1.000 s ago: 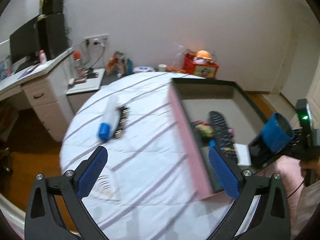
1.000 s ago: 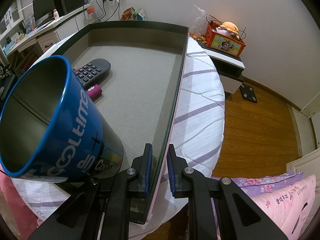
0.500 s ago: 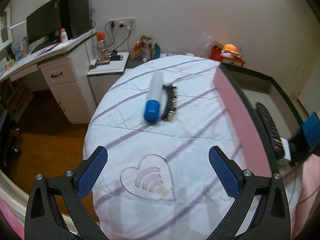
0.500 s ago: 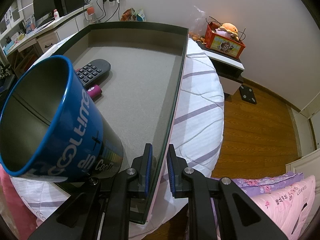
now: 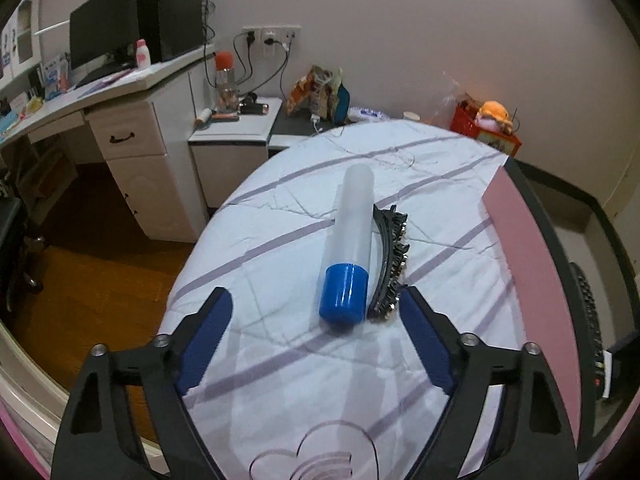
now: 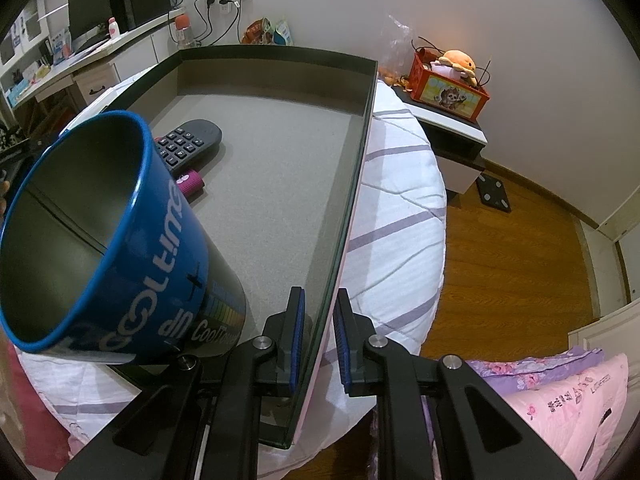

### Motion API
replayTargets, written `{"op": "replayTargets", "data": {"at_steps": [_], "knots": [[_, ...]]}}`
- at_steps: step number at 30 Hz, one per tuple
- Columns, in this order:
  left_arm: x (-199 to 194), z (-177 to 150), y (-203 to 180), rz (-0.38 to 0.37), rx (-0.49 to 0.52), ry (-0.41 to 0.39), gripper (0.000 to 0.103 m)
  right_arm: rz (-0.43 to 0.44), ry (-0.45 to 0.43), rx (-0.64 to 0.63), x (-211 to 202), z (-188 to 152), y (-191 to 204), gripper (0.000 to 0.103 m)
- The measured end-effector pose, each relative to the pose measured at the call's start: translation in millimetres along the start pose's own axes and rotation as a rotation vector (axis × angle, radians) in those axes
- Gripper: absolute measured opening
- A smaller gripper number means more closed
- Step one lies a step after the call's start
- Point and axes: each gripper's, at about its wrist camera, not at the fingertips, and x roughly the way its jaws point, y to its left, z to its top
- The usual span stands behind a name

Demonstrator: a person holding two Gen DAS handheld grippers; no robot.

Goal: Organize rigid objects
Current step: 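Move the left tool to the white-and-blue tube and grasp it, then lift the white-and-blue tube with the left tool and carry it toward the pink box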

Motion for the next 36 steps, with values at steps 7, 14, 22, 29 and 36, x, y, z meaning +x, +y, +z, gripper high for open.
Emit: {"op": "replayTargets", "data": {"at_steps": [7, 14, 22, 29, 36], "knots": [[19.9, 6.3, -4.3, -0.041, 0.006, 0.037, 0.065, -0.001, -0.003, 0.000, -1.1, -0.5, 1.3, 0.016], [17.1, 5.0, -10.7, -0.084, 0.032, 0.050, 0.027, -0.006, -0.002, -0.001, -1.0, -0.4, 2.4, 0.016], [3.3, -6.4, -10.4, -0.094, 0.036, 0.066, 0.026, -0.008, 0.000, -0.004, -1.2, 0.5, 3.6, 0.016], [-21.4, -32.5, -7.4, -0.105, 0.042, 0.082, 0.026, -0.009, 0.004, -0.005, -1.2, 2.6, 6.2, 0.016], [-41.7, -56.9, -18.4, -0.162, 0.073, 0.106, 0.026, -0.006, 0.005, -0.003, -0.6, 2.8, 6.3, 0.016]]}}
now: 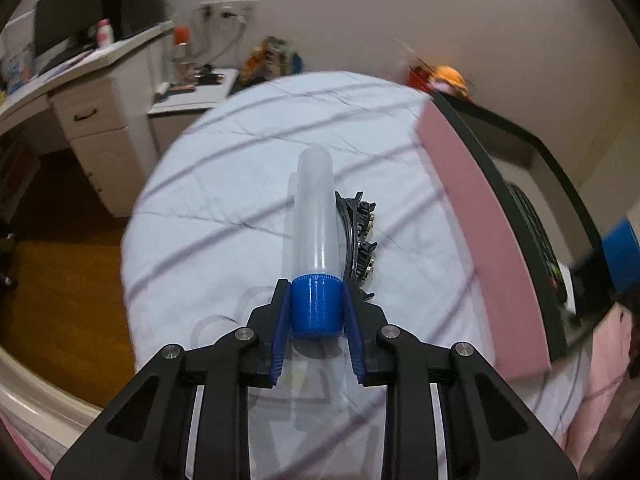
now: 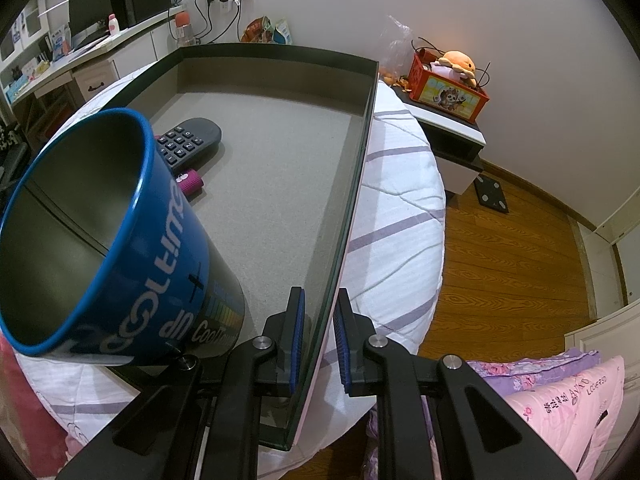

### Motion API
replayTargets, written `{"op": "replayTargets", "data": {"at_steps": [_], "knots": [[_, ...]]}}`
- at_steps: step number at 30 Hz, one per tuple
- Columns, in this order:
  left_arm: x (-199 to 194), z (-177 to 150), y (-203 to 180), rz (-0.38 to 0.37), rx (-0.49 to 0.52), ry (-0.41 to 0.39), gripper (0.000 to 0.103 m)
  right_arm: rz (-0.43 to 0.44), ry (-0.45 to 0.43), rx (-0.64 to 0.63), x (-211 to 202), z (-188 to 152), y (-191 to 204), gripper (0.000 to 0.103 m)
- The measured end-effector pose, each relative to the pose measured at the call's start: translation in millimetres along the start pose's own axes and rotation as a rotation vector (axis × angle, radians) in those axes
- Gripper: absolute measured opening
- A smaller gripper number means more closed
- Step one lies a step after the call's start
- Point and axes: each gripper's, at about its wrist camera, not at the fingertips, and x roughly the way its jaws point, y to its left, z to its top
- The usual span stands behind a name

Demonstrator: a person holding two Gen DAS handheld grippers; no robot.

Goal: Organize rigid objects
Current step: 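Lift the white-and-blue tube with the left tool and carry it toward the pink box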

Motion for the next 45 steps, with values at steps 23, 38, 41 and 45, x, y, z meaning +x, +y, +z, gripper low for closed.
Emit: {"op": "replayTargets", "data": {"at_steps": [23, 38, 41, 45], "knots": [[44.7, 40.7, -1.1, 0.149, 0.038, 0.023, 0.058, 0.000, 0.005, -0.001, 4.3, 0.5, -3.4, 0.016], [-8.3, 18.4, -14.2, 0.040, 0.033, -0.073, 0.026, 0.001, 0.004, 0.000, 4.4, 0.3, -3.0, 0.016], [-25.6, 7.1, -23.2, -0.009, 0.043, -0.073, 0.026, 0.002, 0.003, 0.002, 4.6, 0.2, -2.8, 0.016], [-35.3, -7.6, -43.2, -0.026, 0.080, -0.070, 0.026, 0.005, 0.001, 0.005, 4.3, -1.7, -3.4, 0.016]]}}
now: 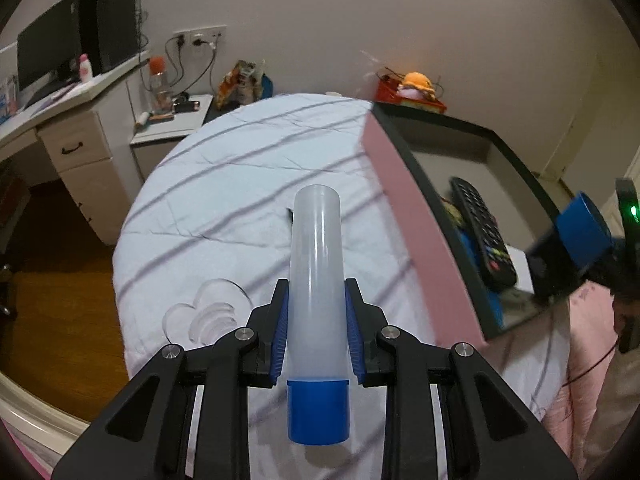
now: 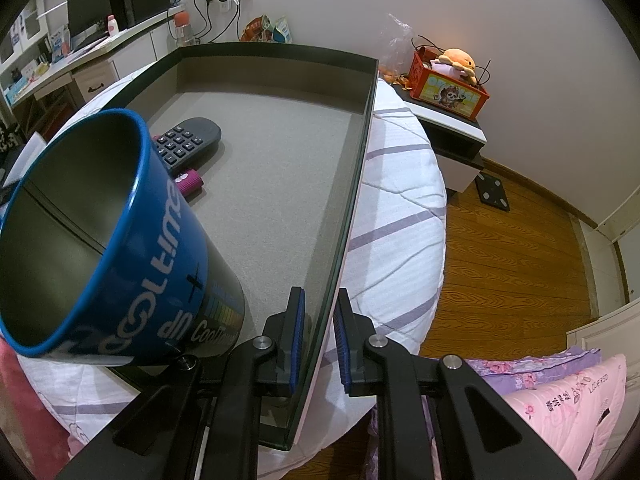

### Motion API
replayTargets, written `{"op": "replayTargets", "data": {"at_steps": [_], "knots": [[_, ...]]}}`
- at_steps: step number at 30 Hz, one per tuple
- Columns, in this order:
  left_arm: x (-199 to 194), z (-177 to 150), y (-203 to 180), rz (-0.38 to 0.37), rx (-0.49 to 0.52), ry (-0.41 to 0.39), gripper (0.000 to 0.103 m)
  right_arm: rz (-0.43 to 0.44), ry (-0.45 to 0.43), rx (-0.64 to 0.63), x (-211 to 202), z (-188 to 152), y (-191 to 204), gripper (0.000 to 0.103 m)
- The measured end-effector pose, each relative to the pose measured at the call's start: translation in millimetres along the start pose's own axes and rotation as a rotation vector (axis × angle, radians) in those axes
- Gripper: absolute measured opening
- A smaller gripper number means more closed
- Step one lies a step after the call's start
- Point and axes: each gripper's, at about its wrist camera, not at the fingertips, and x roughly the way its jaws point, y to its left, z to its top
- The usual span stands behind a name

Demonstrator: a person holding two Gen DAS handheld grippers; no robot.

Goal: Organize rigid objects
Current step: 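Lift the white-and-blue tube with the left tool and carry it toward the pink box, then lower the tube into the pink box and open the left tool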

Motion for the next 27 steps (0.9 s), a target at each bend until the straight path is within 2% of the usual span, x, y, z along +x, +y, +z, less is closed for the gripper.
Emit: {"op": "replayTargets", "data": {"at_steps": [6, 11, 13, 19, 27], "knots": [[17.4, -0.6, -34.5, -0.041, 0.056, 0.042, 0.026, 0.001, 0.002, 0.005, -0.5, -1.1, -0.8, 0.016], [46.8, -1.1, -49.1, 0.007, 0.070, 0.102, 0.025, 0.013, 0.005, 0.014, 0.7, -0.5, -5.4, 0.016], [52.8, -0.8, -45.9, 0.017, 0.045, 0.104, 0.025, 0.017, 0.008, 0.018, 0.9, -0.5, -6.6, 0.016], [47.6, 1.0, -43.9, -0.001, 0.033, 0.071, 0.026, 0.014, 0.008, 0.016, 1.0, 0.1, -6.6, 0.016], [5.9, 22.9, -36.5, -0.039, 0.010, -0.030, 0.026, 0.014, 0.007, 0.017, 1.2, 0.3, -6.3, 0.016]]}}
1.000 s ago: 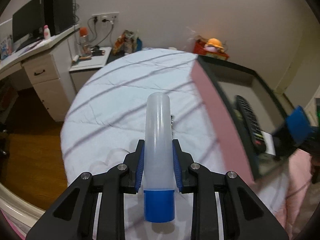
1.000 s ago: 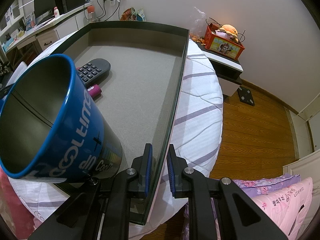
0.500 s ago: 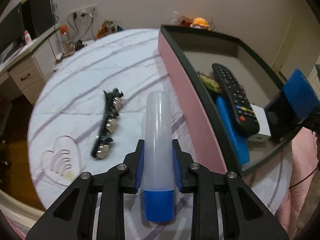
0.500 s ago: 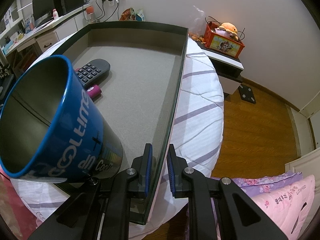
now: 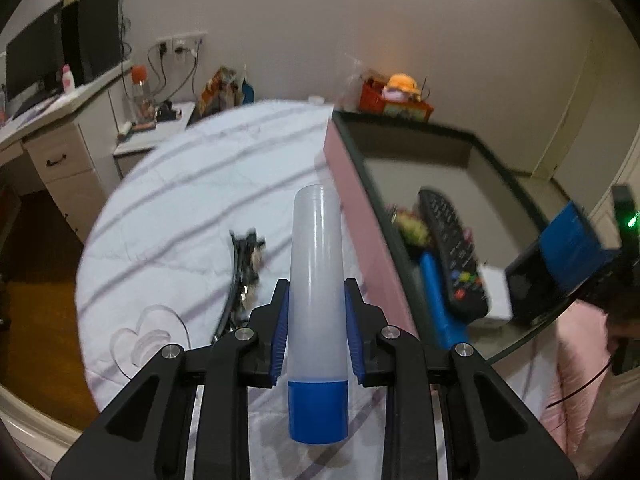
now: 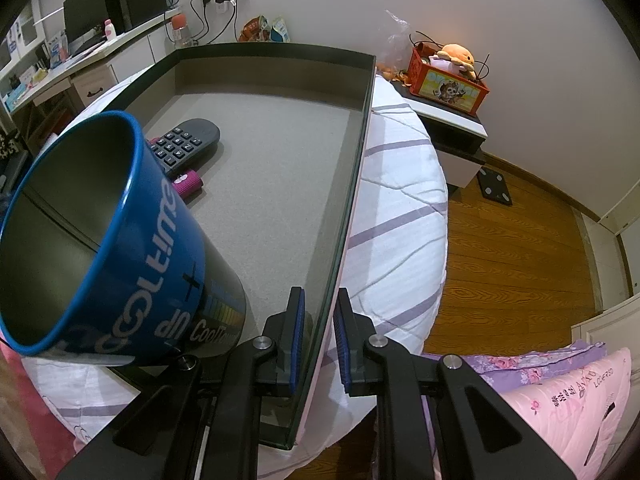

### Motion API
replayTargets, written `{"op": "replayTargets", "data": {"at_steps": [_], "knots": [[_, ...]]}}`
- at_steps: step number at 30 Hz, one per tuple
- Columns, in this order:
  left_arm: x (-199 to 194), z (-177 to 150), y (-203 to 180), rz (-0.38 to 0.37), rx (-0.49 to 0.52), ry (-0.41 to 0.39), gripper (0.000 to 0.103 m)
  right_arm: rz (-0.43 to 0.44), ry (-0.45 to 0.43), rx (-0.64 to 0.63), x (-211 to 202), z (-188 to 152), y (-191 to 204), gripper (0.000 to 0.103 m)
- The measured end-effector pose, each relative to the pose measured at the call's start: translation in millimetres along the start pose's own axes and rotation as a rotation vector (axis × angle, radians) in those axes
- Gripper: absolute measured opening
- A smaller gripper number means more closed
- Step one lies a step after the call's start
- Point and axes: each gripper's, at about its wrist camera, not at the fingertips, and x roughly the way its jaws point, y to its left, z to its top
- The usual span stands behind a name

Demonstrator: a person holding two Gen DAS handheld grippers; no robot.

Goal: Organize rigid objects
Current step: 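Lower the tube into the pink box and open the left tool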

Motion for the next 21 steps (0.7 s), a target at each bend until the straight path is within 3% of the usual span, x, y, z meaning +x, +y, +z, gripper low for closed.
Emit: {"op": "replayTargets", "data": {"at_steps": [8, 21], "knots": [[-8.0, 35.3, -43.9, -0.099, 0.072, -0.034, 0.026, 0.001, -0.001, 0.003, 0.0, 0.0, 0.1, 0.016], [56.3, 46.2, -112.4, -0.195, 0.144, 0.115, 0.026, 0.003, -0.003, 0.003, 0.3, 1.0, 1.1, 0.016]]}}
